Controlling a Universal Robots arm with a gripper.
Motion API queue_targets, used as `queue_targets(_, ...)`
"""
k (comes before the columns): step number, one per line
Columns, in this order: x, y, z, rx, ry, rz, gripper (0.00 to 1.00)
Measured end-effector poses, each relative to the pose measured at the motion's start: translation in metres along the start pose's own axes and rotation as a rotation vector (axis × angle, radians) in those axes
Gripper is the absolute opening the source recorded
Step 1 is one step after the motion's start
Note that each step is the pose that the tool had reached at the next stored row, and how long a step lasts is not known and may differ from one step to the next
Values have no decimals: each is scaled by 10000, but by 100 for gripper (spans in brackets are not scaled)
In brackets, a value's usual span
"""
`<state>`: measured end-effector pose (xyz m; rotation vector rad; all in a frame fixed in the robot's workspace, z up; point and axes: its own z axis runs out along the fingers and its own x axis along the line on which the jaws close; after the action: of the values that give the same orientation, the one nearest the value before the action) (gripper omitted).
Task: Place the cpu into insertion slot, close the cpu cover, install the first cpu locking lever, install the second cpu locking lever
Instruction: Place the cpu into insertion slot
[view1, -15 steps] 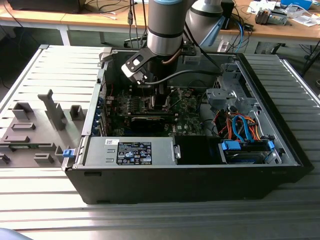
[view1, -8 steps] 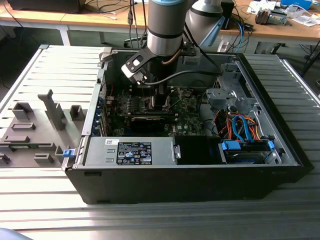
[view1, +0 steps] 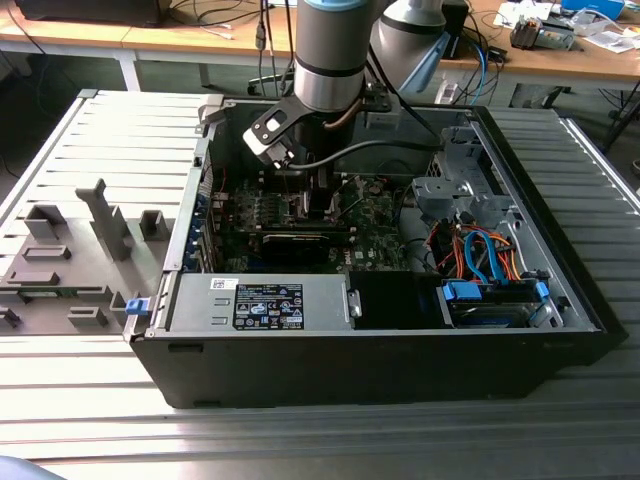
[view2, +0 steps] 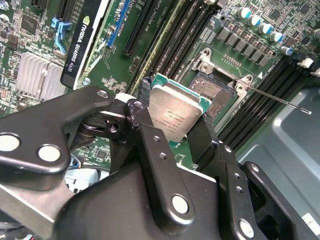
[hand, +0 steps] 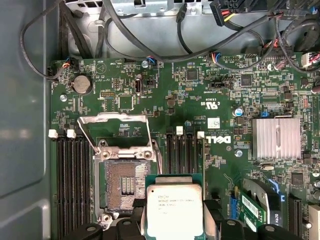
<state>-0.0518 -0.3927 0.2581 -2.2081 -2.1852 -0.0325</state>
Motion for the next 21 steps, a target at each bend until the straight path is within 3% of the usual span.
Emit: queue_targets(21,19,1,124,1,-2,0,54)
